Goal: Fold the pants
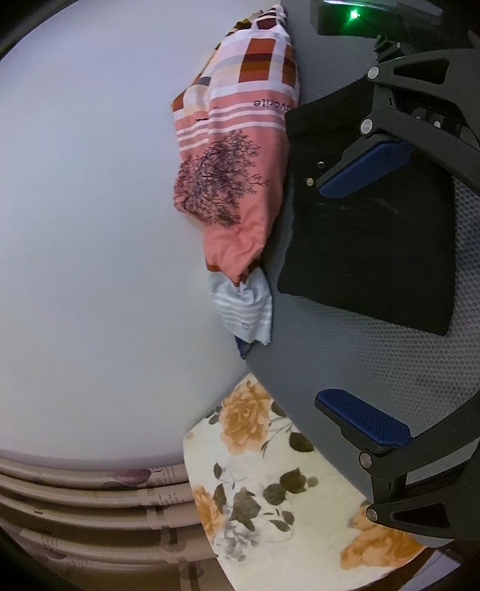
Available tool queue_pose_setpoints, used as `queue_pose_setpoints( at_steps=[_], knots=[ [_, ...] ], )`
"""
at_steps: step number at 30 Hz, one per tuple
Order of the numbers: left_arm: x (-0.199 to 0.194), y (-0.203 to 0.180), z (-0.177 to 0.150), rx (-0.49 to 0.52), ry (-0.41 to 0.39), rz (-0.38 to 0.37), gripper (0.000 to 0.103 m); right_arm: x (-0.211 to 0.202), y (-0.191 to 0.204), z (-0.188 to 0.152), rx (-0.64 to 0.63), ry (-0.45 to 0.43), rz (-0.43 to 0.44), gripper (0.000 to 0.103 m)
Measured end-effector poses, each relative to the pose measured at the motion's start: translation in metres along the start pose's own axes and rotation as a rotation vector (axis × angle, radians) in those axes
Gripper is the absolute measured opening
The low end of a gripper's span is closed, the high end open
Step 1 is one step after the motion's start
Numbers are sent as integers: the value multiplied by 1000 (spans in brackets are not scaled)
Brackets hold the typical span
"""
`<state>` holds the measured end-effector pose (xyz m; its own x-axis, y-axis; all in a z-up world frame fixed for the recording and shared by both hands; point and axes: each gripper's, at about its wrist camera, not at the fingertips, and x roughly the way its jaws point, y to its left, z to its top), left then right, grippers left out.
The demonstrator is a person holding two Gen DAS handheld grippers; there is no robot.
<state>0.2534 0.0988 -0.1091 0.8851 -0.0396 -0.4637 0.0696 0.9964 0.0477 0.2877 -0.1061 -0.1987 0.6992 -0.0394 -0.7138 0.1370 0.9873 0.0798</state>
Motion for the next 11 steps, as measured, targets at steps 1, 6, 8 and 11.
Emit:
queue_pose_setpoints(
  at_steps=[1,6,8,11],
  knots=[
    [2,-1,-1,3,8,-5,103,0,0,0,0,0,0,102],
    [12,-6,-8,26,28,8,103,0,0,0,0,1,1,103],
    [14,-6,-10,24,29,23,103,0,0,0,0,1,1,103],
    [13,-4,-11,12,41,15,103,-1,0,-1,4,2,3,103]
  ],
)
